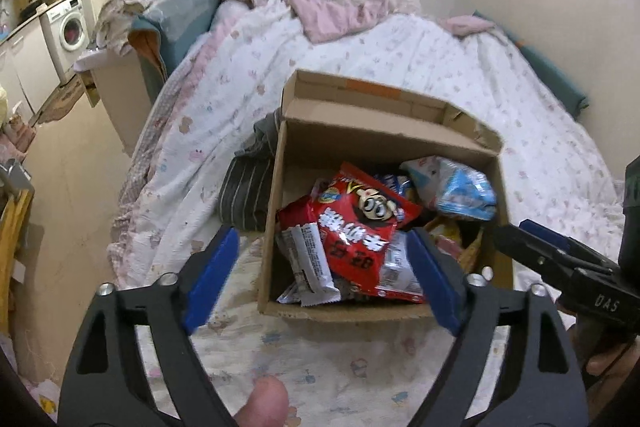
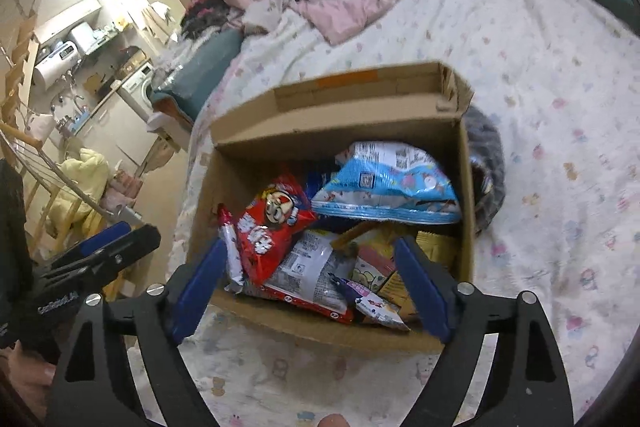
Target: Organize snacks
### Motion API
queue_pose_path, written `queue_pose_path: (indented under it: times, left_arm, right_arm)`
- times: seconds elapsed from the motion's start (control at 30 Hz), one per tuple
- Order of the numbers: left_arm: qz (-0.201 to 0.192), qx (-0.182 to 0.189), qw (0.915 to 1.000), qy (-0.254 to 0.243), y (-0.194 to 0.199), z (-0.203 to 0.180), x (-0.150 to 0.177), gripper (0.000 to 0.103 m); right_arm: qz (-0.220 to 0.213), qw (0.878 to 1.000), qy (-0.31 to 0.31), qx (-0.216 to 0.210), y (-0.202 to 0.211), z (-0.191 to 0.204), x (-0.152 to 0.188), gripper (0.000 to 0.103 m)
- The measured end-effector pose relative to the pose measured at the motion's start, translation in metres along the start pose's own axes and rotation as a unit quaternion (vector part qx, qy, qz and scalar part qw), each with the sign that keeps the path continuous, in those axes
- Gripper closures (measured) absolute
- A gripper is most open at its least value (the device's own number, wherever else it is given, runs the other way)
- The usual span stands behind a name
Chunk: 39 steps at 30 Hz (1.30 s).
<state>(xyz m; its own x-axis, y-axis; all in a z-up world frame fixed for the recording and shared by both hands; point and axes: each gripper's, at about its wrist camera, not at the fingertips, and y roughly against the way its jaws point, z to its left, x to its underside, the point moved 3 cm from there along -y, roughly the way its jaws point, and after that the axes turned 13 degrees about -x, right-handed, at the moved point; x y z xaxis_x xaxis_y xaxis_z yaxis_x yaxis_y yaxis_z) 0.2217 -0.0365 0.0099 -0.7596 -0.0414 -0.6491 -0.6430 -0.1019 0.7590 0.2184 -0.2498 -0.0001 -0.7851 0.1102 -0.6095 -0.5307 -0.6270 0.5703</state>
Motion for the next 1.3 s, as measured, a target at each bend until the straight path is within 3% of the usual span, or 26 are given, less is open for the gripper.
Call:
queue_pose_path:
  times: [0.03, 0.17, 0.33, 0.57, 0.83, 1.0, 1.3]
  left_arm:
    - [-0.01, 0.0, 0.9999, -0.002, 0.008, 0.001, 0.001, 0.0]
    - [-0.039, 0.013, 0.9991, 0.002, 0.04, 0.01, 0.008, 0.0]
    - [-0.056, -0.005, 0.9984, 0.006, 0.063, 0.02, 0.023, 0.0]
    - [-0.048, -0.036, 0.9975, 0.037, 0.081, 0.037, 0.045, 0.0]
    - [-0.063, -0.037, 0.9973, 0.007, 0.09, 0.034, 0.079, 0.0]
    - [-0.092, -0.068, 0.9934, 0.007, 0.089, 0.037, 0.081, 0.0]
    - [-0.079, -0.049, 0.9957, 0.0, 0.083, 0.03, 0.085, 0.0]
  right_arm:
    - [-0.005, 1.0, -0.003, -0.006, 0.005, 0.003, 0.0, 0.013]
    - [-0.019, 0.999, -0.014, -0.025, 0.026, 0.018, 0.005, 0.003]
    - [-0.05, 0.999, 0.013, 0.011, 0.052, 0.036, 0.015, 0.0]
    - [-0.074, 0.995, 0.055, 0.044, 0.076, 0.053, 0.042, 0.0]
    - [-0.081, 0.989, 0.086, 0.089, 0.076, 0.056, 0.081, 0.0]
    - [-0.096, 0.985, 0.104, 0.099, 0.074, 0.062, 0.085, 0.0]
    - [-0.082, 0.985, 0.103, 0.116, 0.062, 0.056, 0.087, 0.0]
